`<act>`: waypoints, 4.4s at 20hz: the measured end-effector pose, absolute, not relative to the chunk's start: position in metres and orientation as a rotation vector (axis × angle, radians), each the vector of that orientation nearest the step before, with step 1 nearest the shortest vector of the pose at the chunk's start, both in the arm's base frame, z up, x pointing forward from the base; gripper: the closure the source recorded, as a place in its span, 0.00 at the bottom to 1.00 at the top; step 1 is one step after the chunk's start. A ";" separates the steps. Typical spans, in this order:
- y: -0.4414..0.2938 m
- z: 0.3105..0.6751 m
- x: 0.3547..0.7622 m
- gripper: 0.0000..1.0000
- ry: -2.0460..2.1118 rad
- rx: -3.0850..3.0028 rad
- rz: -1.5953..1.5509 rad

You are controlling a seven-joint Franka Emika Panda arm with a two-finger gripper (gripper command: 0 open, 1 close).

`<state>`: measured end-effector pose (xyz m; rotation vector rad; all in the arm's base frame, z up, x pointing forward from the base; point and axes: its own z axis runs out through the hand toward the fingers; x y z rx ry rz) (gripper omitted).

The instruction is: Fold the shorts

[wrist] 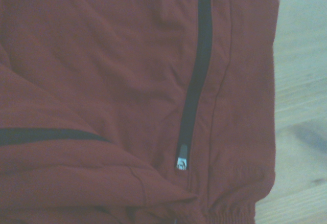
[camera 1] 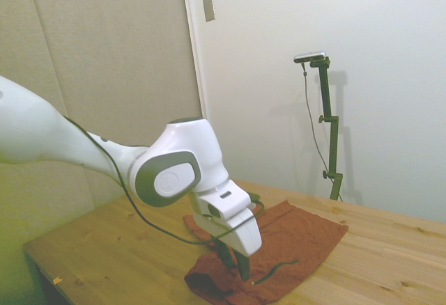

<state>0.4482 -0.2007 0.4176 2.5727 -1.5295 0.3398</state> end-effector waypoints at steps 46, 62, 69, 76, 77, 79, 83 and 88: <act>0.109 0.326 0.574 1.00 -0.677 2.591 0.826; 0.105 0.329 0.578 1.00 -0.738 2.591 0.854; 0.053 0.391 0.584 1.00 -0.957 2.489 0.960; -0.059 0.442 0.599 1.00 -1.169 2.394 0.969; -0.067 0.444 0.603 1.00 -1.178 2.390 0.965; -0.082 0.445 0.616 1.00 -1.211 2.392 0.947; -0.113 0.451 0.634 1.00 -1.268 2.395 0.924; -0.155 0.460 0.645 1.00 -1.332 2.374 0.920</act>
